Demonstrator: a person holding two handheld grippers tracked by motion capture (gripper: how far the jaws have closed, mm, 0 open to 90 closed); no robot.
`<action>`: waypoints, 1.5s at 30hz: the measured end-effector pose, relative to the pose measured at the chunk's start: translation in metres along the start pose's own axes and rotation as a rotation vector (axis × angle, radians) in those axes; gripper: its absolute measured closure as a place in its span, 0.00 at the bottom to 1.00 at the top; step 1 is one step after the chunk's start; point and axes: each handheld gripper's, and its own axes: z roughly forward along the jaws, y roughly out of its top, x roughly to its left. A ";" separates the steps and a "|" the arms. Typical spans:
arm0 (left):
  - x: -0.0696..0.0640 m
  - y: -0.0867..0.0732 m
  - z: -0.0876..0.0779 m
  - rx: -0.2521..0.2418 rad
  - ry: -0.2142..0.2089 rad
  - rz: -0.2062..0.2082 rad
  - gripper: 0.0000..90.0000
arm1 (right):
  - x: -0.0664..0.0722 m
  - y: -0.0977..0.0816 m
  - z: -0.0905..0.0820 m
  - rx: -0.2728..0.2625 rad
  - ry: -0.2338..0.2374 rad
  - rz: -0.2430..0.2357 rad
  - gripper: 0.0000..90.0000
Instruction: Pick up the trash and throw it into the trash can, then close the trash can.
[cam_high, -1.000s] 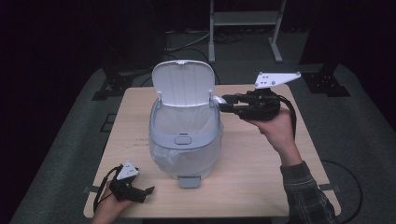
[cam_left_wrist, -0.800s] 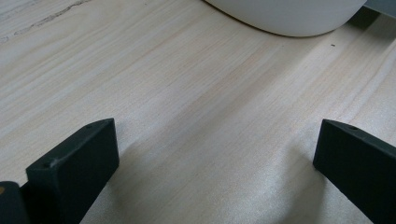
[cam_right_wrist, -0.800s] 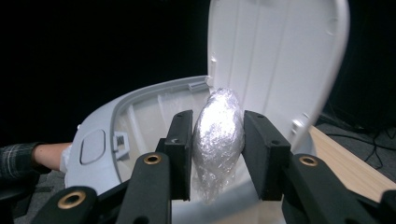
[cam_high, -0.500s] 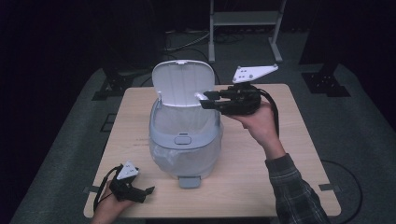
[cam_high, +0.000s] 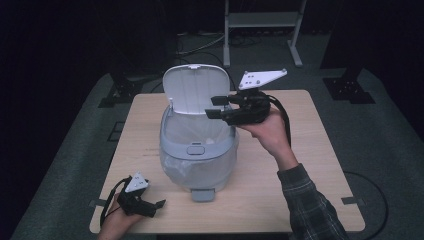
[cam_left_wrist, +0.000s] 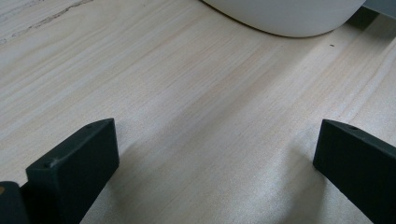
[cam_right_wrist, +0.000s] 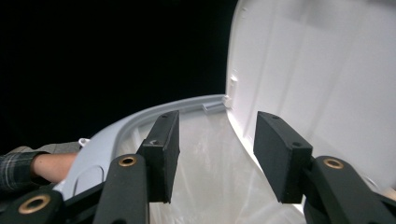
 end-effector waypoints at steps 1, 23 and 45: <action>0.000 0.000 0.000 0.000 0.000 0.000 0.00 | -0.002 -0.002 -0.003 0.001 -0.006 0.003 0.55; 0.000 0.000 0.000 0.000 -0.001 0.001 0.00 | -0.051 -0.011 -0.042 -0.028 -0.244 0.060 1.00; 0.000 0.001 0.001 0.001 -0.002 0.003 0.00 | -0.072 0.024 -0.015 -0.027 -0.257 0.029 1.00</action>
